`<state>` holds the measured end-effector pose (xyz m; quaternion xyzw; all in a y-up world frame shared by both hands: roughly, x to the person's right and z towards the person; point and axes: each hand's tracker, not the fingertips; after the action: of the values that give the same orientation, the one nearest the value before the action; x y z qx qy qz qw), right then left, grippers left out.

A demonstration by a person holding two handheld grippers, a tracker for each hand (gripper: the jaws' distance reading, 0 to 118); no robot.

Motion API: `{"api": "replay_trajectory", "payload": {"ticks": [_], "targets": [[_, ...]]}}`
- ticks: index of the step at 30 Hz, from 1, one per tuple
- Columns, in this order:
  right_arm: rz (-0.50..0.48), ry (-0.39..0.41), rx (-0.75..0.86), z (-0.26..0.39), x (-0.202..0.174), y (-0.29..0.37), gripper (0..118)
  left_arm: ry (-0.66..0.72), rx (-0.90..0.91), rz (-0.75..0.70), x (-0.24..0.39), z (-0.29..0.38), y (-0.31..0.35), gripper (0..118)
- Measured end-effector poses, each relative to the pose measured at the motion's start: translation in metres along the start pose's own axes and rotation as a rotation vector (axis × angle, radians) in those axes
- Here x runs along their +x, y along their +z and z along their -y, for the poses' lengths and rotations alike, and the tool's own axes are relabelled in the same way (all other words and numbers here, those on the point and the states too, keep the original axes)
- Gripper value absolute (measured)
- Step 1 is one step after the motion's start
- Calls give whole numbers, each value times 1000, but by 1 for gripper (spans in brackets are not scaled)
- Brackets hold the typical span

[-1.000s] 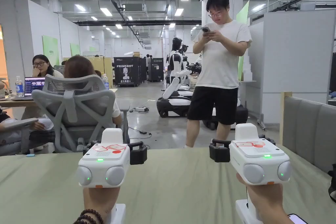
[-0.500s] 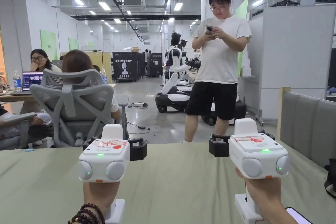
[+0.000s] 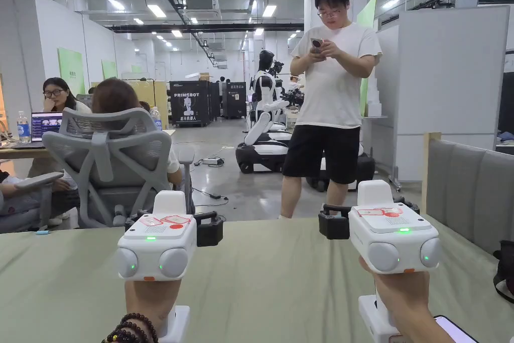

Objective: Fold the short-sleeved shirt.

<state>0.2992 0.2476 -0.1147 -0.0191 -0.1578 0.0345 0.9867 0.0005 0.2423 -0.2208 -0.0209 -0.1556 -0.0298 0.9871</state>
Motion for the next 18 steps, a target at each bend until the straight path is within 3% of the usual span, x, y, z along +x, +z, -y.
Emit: {"api": "replay_trajectory", "payload": {"ticks": [12, 18], "targets": [[-61, -76, -22, -2, 0, 1, 118, -3, -5, 1, -1, 2, 4, 118], [7, 55, -33, -10, -16, 5, 118, 7, -5, -2, -3, 0, 3, 118]]}}
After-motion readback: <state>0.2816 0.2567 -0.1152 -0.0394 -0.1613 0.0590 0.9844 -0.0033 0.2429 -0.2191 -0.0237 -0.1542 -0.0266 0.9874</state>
